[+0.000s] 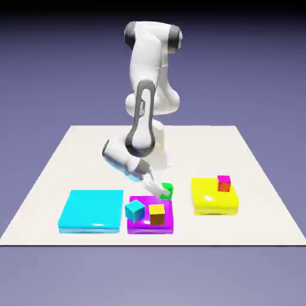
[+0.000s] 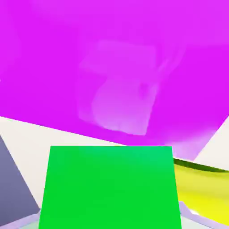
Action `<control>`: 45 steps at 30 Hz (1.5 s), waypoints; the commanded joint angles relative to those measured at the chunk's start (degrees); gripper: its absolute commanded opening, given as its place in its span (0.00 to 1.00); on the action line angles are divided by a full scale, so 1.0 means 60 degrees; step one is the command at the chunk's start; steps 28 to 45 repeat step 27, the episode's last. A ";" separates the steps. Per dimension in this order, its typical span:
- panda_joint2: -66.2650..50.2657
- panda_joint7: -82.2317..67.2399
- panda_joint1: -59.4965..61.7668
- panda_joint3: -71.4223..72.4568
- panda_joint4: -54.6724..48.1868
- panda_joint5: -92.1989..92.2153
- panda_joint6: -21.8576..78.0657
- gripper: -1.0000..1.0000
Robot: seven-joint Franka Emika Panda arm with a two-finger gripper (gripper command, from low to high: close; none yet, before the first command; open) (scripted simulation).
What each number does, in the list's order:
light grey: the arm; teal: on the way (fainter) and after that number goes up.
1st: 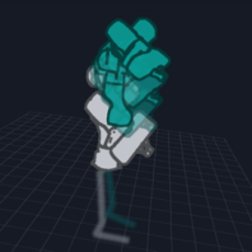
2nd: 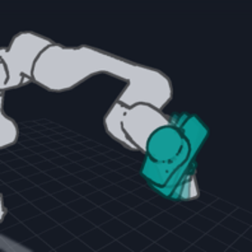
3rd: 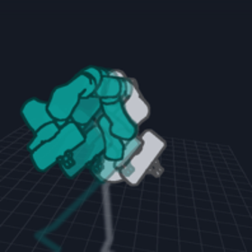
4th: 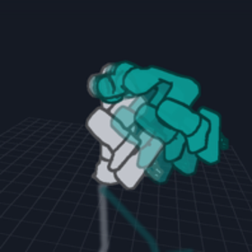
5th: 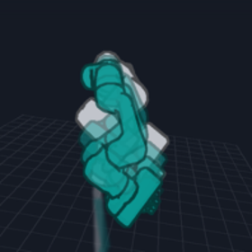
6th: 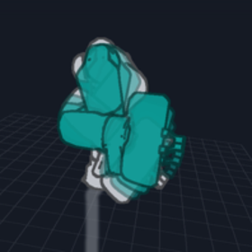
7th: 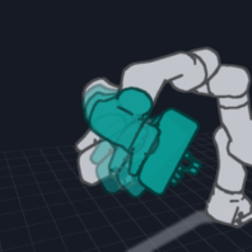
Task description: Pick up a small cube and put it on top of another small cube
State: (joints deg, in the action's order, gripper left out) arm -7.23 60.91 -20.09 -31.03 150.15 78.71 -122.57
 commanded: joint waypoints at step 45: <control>0.1134 0.2552 -0.2257 -0.2881 0.0318 0.4050 -0.1120 1.00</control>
